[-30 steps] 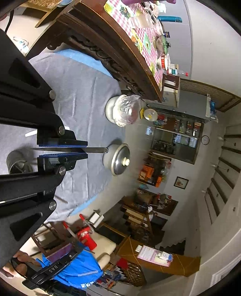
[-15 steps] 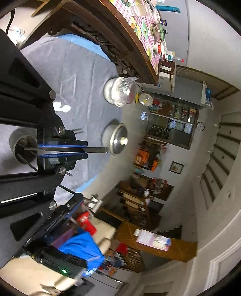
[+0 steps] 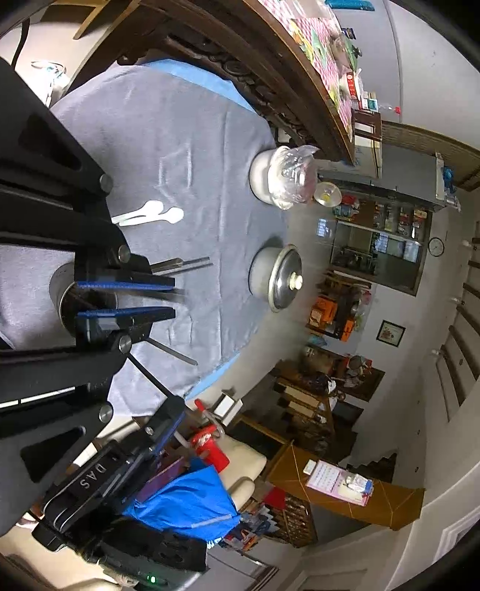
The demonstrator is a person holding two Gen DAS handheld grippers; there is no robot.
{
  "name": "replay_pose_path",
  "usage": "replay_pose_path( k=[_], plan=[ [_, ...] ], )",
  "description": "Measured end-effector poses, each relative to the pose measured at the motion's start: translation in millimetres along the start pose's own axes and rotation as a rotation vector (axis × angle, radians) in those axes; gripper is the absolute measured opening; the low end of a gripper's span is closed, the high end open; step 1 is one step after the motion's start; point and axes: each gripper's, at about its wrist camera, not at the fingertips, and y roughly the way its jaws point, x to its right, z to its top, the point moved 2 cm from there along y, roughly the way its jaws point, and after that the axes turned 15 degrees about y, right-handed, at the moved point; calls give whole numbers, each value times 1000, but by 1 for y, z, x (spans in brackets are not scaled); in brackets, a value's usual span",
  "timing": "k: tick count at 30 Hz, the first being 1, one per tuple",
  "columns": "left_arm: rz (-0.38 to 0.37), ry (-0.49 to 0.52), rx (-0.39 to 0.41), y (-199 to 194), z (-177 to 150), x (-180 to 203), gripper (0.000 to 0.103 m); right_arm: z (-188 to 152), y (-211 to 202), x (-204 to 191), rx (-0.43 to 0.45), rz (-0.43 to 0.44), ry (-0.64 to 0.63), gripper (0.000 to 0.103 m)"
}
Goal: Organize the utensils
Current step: 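Carry both chopsticks to the green cup and release them inside, then move both open tools back over the white spoons on the cloth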
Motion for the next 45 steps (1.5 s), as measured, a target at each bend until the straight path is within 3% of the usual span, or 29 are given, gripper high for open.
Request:
replay_pose_path(
  k=[1, 3, 9, 13, 16, 22, 33, 45],
  plan=[
    [2, 3, 7, -2, 1, -1, 13, 0, -1, 0, 1, 2, 6, 46],
    [9, 9, 25, -7, 4, -2, 22, 2, -10, 2, 55, 22, 14, 58],
    [38, -31, 70, -21, 5, -21, 29, 14, -28, 18, 152, 6, 80, 58],
    [118, -74, 74, -26, 0, -43, 36, 19, -38, 43, 205, -19, 167, 58],
    [189, -117, 76, -31, -6, -63, 49, 19, -43, 61, 228, -56, 217, 58],
    [294, -172, 23, -26, -22, -95, 53, 16, -34, 103, 169, -109, 346, 57],
    [276, -241, -172, 34, -63, -121, 53, -9, 1, 148, 16, -159, 464, 53],
    [258, -289, -294, 77, -94, -139, 53, -30, 41, 169, -93, -196, 508, 53]
  ],
)
